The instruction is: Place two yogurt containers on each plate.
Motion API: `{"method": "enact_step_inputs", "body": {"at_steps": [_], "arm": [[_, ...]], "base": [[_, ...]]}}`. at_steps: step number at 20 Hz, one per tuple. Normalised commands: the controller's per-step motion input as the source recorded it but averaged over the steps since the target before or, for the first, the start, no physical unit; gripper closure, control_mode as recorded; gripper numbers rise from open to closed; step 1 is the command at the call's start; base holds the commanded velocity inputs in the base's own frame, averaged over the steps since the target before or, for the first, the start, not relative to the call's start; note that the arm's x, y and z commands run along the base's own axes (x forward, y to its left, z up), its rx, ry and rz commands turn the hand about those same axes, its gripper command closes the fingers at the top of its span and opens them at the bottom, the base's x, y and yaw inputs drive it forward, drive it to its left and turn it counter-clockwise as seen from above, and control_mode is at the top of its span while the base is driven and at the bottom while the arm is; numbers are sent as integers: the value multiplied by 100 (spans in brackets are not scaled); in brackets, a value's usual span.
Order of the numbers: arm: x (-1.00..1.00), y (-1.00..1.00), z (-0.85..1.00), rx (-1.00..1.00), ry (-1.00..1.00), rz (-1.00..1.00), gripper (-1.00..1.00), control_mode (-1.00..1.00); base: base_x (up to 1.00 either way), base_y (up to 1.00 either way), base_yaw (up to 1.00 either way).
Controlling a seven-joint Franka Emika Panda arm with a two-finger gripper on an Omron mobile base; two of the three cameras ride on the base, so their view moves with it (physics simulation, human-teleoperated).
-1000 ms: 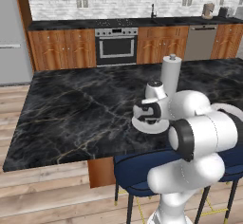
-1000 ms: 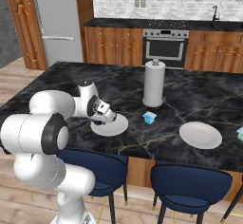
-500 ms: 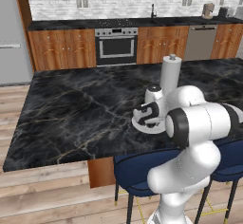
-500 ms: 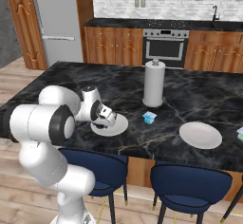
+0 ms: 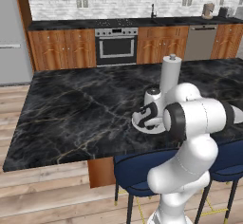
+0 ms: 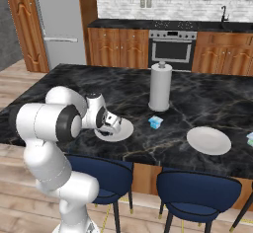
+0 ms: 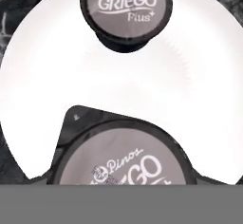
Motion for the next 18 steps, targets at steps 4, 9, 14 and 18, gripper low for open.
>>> {"method": "enact_step_inputs", "body": {"at_steps": [4,9,14,18], "arm": [[15,0,-17,0,0,0,-100,-100],[11,0,-9,0,0,0,-100,-100],[2,0,-2,0,0,0,-100,-100],[-19,0,26,0,-6,0,-100,-100]], "base": [[0,0,0],[0,0,0],[0,0,0],[0,0,0]]}}
